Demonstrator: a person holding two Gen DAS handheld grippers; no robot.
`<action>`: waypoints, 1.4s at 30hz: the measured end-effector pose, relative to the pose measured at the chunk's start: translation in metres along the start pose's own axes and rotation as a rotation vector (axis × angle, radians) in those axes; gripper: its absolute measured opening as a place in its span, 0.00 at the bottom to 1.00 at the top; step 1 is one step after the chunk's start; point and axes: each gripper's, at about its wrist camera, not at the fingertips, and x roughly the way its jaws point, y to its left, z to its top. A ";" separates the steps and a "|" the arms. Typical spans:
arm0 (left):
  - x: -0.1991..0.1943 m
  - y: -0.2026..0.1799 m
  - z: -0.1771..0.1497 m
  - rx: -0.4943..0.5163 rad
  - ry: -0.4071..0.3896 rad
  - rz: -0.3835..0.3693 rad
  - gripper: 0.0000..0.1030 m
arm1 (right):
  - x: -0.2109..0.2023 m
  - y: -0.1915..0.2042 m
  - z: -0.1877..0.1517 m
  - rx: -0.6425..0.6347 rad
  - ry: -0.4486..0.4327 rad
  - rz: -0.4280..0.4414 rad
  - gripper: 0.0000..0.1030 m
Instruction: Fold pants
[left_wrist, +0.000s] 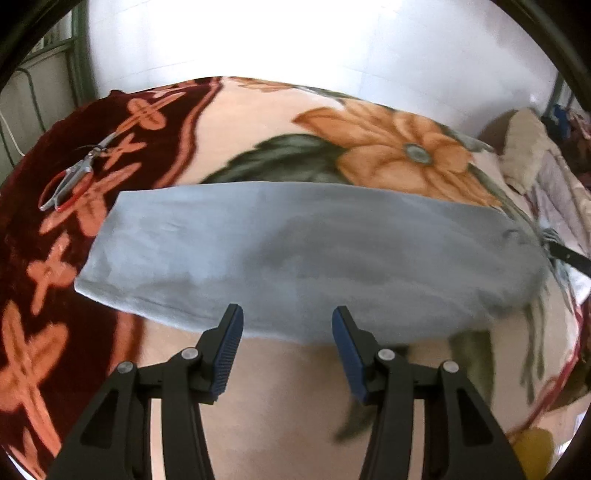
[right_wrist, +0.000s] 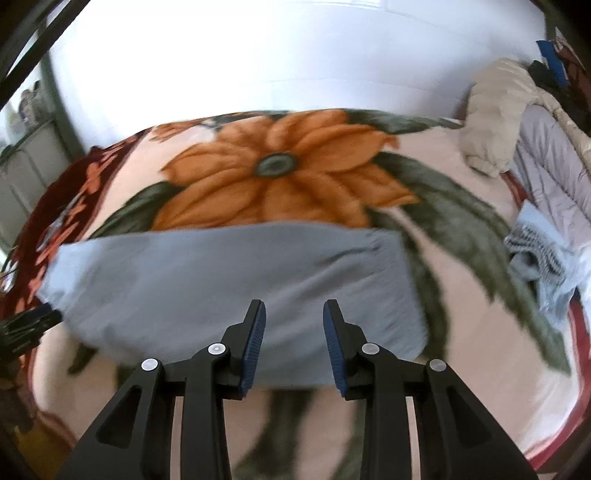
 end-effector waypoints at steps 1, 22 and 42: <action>-0.003 -0.003 -0.003 0.011 0.002 -0.009 0.51 | -0.002 0.012 -0.008 0.000 0.007 0.016 0.33; 0.015 -0.033 -0.014 0.172 0.001 -0.108 0.52 | 0.035 0.117 -0.070 0.083 0.111 0.173 0.43; 0.033 -0.015 0.020 0.110 -0.053 -0.153 0.52 | 0.056 0.143 -0.045 0.074 0.073 0.083 0.47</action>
